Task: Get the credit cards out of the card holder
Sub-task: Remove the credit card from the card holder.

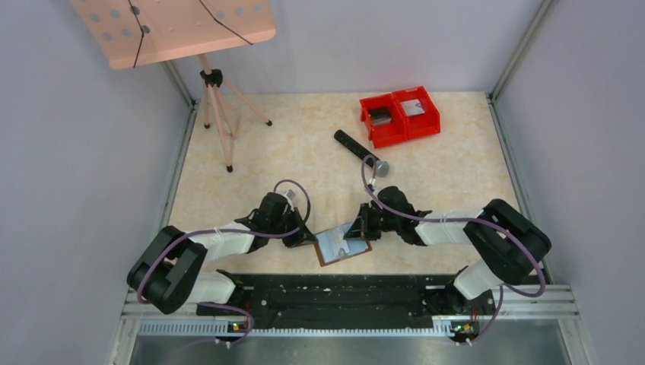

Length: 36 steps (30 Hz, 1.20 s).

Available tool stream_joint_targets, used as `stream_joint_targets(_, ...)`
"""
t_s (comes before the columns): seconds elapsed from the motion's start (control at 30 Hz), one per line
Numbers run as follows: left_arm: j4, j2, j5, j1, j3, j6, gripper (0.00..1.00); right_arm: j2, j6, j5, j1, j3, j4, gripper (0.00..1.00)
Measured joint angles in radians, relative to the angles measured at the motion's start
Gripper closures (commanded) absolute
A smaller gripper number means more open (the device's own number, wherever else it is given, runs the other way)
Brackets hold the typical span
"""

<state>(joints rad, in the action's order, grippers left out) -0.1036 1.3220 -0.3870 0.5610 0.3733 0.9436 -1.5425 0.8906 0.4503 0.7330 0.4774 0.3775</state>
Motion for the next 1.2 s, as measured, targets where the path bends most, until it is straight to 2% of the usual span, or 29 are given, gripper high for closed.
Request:
stream_joint_targets(0.27,0.043,-0.001,0.016,0.006,0.023,-0.018,1.00,0.125,-0.072,-0.019,-0.088,-0.026,-0.117,1.00)
stream_joint_targets(0.63,0.217,-0.071,0.052,0.008,0.105,-0.053,0.81,0.145,-0.101,0.000,-0.109,-0.033,-0.150,1.00)
stream_joint_targets(0.9,0.184,-0.088,0.037,0.045,0.128,-0.030,0.84,0.163,-0.101,0.006,-0.109,-0.046,-0.146,1.00)
stream_joint_targets(1.2,0.037,0.127,0.018,0.154,0.172,0.001,0.89,0.164,-0.089,0.013,-0.109,-0.050,-0.135,1.00)
